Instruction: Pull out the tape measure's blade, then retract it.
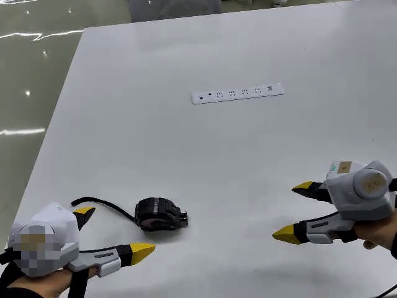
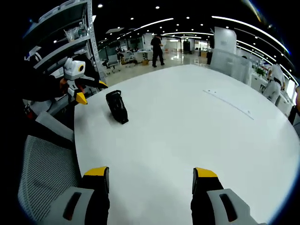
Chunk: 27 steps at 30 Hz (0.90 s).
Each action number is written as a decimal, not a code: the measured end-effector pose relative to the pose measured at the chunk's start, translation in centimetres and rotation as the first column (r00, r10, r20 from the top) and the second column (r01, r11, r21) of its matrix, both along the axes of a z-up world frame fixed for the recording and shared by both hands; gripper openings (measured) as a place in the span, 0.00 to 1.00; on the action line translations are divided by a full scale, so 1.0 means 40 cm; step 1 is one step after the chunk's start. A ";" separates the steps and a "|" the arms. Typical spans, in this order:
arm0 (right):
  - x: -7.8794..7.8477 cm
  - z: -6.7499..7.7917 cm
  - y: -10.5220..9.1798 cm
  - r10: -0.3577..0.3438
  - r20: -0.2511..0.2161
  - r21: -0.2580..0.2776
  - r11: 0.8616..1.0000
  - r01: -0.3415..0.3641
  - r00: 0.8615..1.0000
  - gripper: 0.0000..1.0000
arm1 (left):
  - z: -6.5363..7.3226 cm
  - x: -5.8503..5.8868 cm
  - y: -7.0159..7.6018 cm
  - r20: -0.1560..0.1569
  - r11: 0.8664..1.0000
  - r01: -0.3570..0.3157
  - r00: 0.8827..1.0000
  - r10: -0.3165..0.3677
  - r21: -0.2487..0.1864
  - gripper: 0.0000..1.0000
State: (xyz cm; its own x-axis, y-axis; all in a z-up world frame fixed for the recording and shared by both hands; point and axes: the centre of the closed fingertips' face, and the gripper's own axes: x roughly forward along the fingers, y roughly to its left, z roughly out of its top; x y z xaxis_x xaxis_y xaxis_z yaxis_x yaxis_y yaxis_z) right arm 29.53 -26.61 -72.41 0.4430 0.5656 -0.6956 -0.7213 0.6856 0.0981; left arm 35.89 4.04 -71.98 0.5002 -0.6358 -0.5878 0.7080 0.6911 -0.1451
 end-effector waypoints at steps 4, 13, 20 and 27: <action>-0.021 -0.004 -0.041 -0.026 0.006 -0.008 1.000 0.026 1.000 0.78 | 0.002 0.003 0.019 0.037 0.999 0.000 0.999 -0.001 0.032 0.99; -0.056 0.007 -0.138 -0.099 0.034 -0.007 0.995 0.099 0.995 0.90 | 0.000 -0.014 0.042 0.020 0.999 0.016 1.000 -0.017 0.051 0.99; -0.079 0.010 -0.211 -0.133 0.033 -0.034 0.990 0.135 0.991 0.93 | 0.006 -0.029 0.049 -0.006 0.999 0.018 1.000 -0.017 0.049 0.99; -0.108 -0.004 -0.251 -0.135 0.017 -0.073 0.988 0.136 0.991 0.93 | 0.008 -0.046 0.056 -0.031 0.999 0.024 0.999 -0.022 0.040 0.99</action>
State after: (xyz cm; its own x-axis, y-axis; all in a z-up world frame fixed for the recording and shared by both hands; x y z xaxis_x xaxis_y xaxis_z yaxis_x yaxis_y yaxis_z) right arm 25.20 -36.66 -72.59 0.5211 0.4469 -0.7271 -0.6219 0.7823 0.0352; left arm 34.06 6.27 -71.66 0.4674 -0.6221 -0.6281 0.7195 0.6805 -0.1386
